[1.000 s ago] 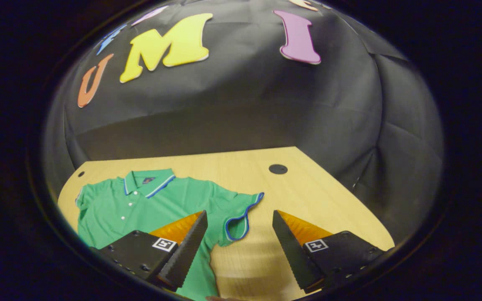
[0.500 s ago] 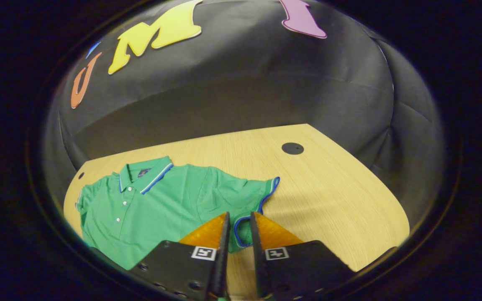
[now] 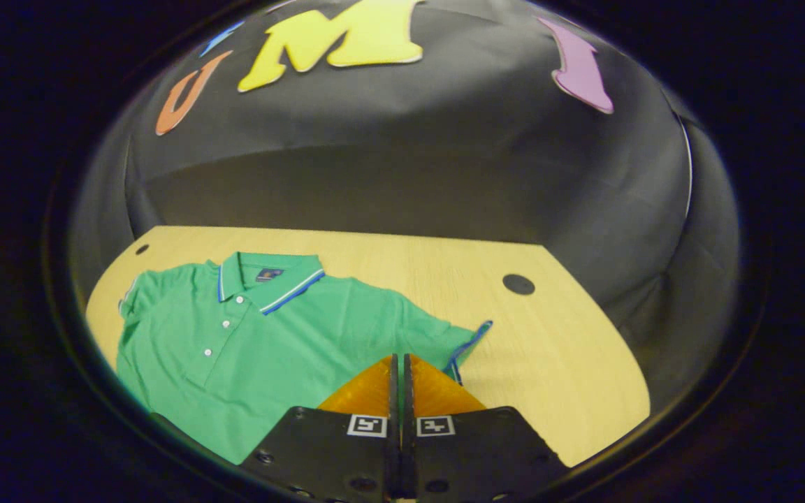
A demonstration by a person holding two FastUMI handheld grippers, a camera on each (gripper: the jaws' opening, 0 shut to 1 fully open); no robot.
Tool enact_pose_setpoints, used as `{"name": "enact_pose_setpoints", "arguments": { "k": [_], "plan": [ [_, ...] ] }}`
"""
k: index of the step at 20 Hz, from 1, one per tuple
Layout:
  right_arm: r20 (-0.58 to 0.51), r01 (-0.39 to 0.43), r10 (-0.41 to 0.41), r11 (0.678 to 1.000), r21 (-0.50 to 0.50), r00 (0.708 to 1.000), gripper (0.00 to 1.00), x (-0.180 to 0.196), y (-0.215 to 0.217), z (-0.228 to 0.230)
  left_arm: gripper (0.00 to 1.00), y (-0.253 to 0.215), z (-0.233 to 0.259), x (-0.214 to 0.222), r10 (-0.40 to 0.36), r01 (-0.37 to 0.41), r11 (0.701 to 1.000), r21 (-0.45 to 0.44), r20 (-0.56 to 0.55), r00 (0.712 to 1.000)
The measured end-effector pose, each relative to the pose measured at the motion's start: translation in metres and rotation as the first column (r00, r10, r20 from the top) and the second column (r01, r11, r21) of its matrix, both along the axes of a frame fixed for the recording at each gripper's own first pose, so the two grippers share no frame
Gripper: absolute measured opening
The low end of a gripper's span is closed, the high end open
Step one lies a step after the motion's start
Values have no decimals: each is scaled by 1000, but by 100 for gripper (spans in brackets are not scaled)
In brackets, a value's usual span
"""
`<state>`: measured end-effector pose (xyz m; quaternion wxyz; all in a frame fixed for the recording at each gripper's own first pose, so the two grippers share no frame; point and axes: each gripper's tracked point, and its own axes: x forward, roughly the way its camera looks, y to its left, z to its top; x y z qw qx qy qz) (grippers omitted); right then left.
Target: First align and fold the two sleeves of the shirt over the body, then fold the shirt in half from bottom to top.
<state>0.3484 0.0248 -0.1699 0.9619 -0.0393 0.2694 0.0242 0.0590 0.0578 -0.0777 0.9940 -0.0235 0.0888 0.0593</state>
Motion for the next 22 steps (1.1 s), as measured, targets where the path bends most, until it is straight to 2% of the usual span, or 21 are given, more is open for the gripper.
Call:
{"name": "enact_pose_setpoints", "arguments": {
  "k": [2, 3, 4, 6, 7, 8, 9, 10, 11, 12, 15, 16, 19, 20, 21, 22],
  "plan": [
    [14, -30, 31, 997, -72, 999, 1, -2, 11, 6, 100, 5, -2, 1, 12, -12, 1000, -9, -5, 1000],
    [5, -18, 19, 996, -82, 1000, 1, -5, 11, 7, 100, 7, -3, 0, 17, -17, 1000, -11, -11, 1000],
    [-5, -9, 9, 999, -45, 1000, 0, -5, 15, 3, 100, 8, -4, 1, 21, -21, 1000, -9, -13, 1000],
    [-46, 29, -28, 999, 25, 999, 69, -15, 7, -6, 100, 10, -3, 1, 25, -25, 1000, -7, -13, 1000],
    [-68, 72, -70, 997, 32, 995, 70, -14, -7, -14, 100, 9, -4, 2, 21, -21, 1000, -10, -15, 1000],
    [-85, 116, -112, 993, 38, 990, 64, -12, -21, -19, 100, 8, -5, 2, 17, -17, 1000, -15, -17, 1000],
    [-98, 159, -154, 986, 47, 983, 64, -12, -34, -23, 100, 6, -6, 3, 13, -13, 1000, -19, -20, 1000],
    [-106, 193, -185, 979, 72, 977, 72, -10, -42, -24, 100, 5, -7, 2, 10, -10, 1000, -18, -23, 1000],
    [-120, 207, -194, 972, 110, 974, 72, -9, -44, -27, 100, 4, -8, 3, 10, -10, 1000, -18, -26, 1000],
    [-140, 213, -193, 967, 140, 971, 67, -9, -44, -33, 100, 4, -9, 3, 9, -10, 1000, -19, -29, 1000],
    [-186, 211, -178, 961, 179, 966, 65, -12, -42, -45, 100, 1, -13, 4, 3, -5, 1000, -28, -43, 999],
    [-195, 205, -165, 957, 205, 967, 48, -13, -37, -46, 100, 1, -13, 4, 4, -5, 1000, -28, -43, 999],
    [-180, 209, -172, 956, 208, 968, 46, -5, -38, -48, 100, 1, -15, 5, 3, -4, 1000, -29, -45, 999],
    [-184, 201, -163, 956, 211, 969, 23, -5, -35, -48, 100, 1, -14, 4, 4, -5, 1000, -28, -46, 999],
    [-200, 185, -141, 958, 218, 969, 19, -7, -28, -51, 100, 2, -15, 5, 5, -6, 1000, -27, -46, 999],
    [-195, 173, -133, 964, 202, 972, 1, -9, -28, -45, 100, 2, -14, 4, 6, -7, 1000, -26, -45, 999]
  ]
}}
